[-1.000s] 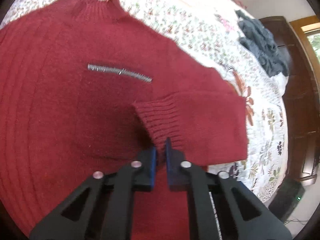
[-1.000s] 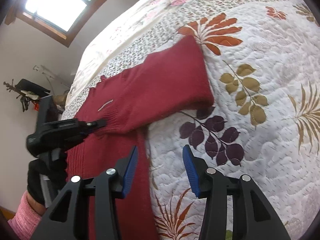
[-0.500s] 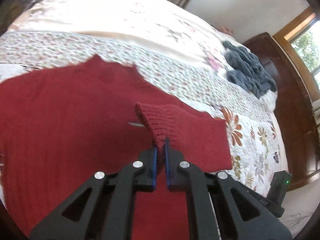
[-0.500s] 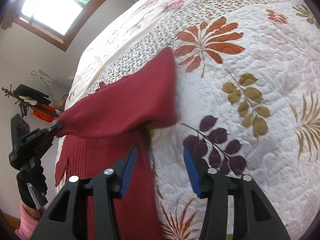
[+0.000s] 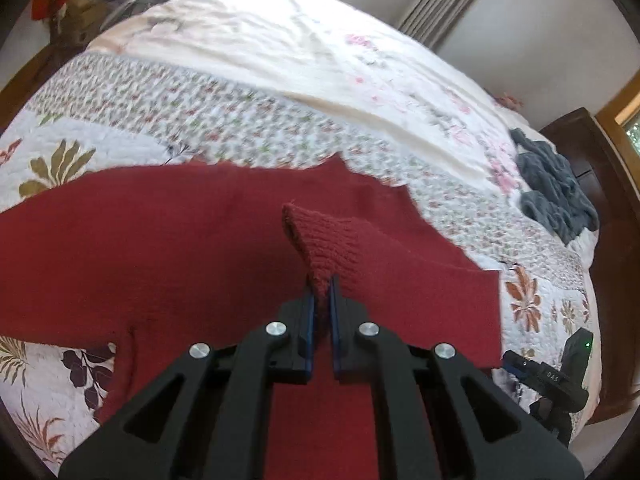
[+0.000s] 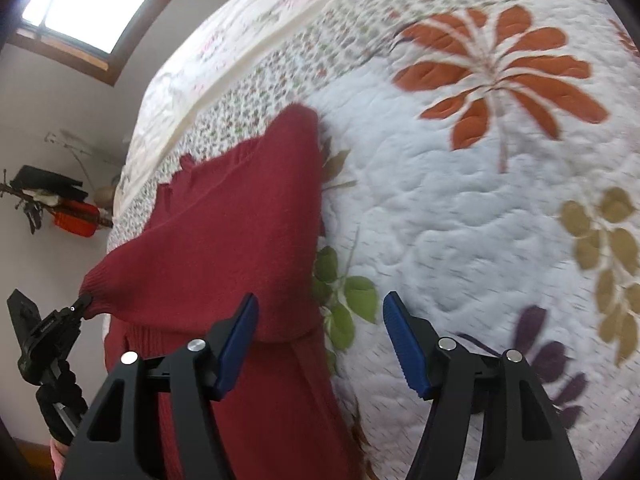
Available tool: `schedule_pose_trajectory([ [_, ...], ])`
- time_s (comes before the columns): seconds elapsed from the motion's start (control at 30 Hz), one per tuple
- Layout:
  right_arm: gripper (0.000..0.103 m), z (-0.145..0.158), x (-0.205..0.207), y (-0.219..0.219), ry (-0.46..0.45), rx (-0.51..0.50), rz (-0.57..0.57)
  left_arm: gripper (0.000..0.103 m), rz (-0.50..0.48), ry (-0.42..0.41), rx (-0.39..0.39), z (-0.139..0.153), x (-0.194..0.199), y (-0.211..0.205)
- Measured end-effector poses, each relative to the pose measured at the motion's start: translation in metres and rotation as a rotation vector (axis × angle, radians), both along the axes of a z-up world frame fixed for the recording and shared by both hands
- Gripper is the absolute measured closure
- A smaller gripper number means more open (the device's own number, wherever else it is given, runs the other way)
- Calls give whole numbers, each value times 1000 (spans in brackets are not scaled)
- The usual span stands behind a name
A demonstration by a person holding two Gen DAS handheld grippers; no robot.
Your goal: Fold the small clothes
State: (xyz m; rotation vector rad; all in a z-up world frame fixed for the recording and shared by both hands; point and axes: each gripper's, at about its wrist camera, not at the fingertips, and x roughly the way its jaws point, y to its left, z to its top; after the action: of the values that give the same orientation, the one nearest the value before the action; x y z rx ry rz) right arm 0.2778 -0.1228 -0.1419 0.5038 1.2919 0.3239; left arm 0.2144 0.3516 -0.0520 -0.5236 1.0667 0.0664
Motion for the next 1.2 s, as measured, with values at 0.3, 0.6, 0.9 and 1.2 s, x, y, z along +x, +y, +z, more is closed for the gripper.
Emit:
schedule_pose_trajectory([
  [0.3, 70, -13, 7, 26, 32, -113, 58, 97, 22, 138, 37, -76, 8, 17],
  [0.6, 64, 5, 6, 32, 17, -191, 78, 88, 48, 94, 79, -56, -5, 39],
  [0.9, 63, 35, 0, 81, -48, -141, 184, 77, -113, 31, 99, -37, 11, -18],
  [1.2, 64, -18, 3, 90, 24, -156, 179, 77, -151, 120, 116, -95, 17, -32],
])
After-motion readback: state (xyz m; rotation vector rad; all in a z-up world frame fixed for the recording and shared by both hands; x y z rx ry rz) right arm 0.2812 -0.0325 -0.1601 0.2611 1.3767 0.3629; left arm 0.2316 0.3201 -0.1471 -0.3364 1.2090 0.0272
